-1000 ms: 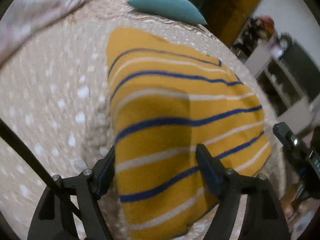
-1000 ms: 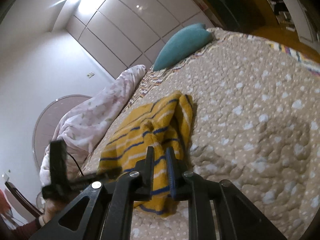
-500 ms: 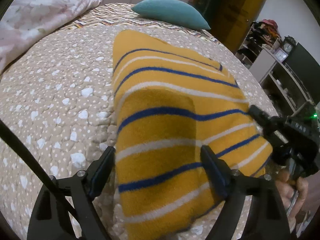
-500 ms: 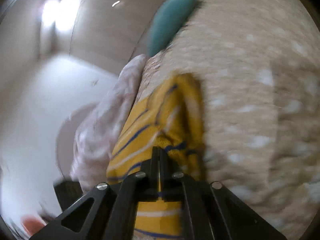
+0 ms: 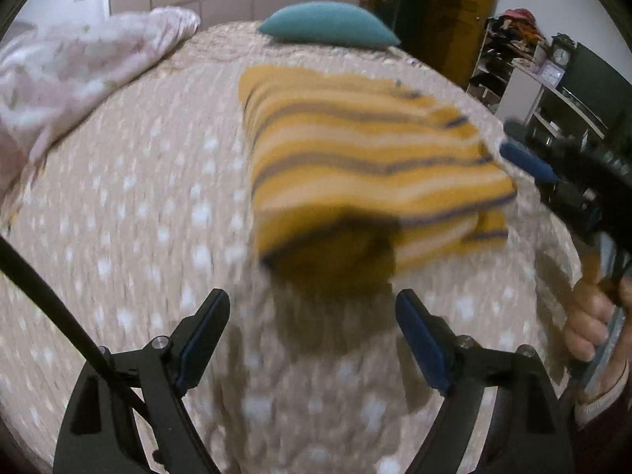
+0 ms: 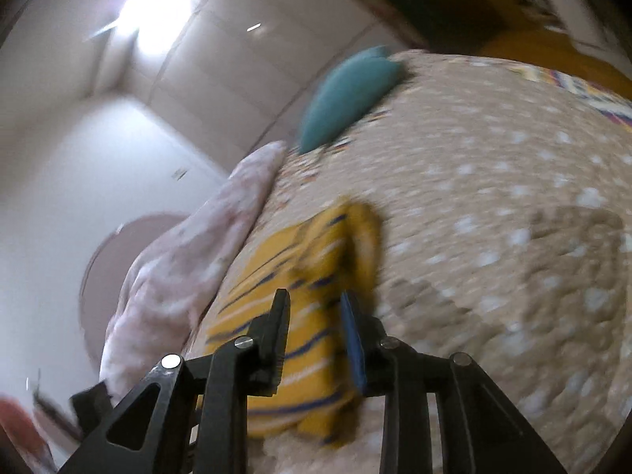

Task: Fold small clothes
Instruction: 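Lay the folded sweater bundle on the quilt and open the right gripper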

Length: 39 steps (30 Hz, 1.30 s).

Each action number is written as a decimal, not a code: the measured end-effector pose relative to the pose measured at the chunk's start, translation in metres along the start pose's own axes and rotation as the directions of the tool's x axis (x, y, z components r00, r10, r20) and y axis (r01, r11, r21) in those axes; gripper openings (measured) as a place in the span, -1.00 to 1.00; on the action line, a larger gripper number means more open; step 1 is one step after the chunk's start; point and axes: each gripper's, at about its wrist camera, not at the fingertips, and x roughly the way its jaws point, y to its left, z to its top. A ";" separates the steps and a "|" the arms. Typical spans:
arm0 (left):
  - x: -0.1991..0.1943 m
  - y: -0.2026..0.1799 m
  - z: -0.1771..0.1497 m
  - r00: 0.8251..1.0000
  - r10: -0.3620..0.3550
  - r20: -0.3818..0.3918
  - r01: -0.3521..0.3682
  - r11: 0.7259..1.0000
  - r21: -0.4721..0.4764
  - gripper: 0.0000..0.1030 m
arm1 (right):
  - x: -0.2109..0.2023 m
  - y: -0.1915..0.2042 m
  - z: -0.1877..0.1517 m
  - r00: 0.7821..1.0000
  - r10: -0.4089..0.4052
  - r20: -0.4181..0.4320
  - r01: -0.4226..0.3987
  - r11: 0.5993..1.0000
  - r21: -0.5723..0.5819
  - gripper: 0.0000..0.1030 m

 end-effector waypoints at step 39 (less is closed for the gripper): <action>-0.001 -0.024 -0.050 0.981 0.186 0.054 -0.183 0.982 -0.045 1.00 | 0.114 0.020 -0.052 0.805 0.413 -0.427 -0.353 0.911 0.214 -0.32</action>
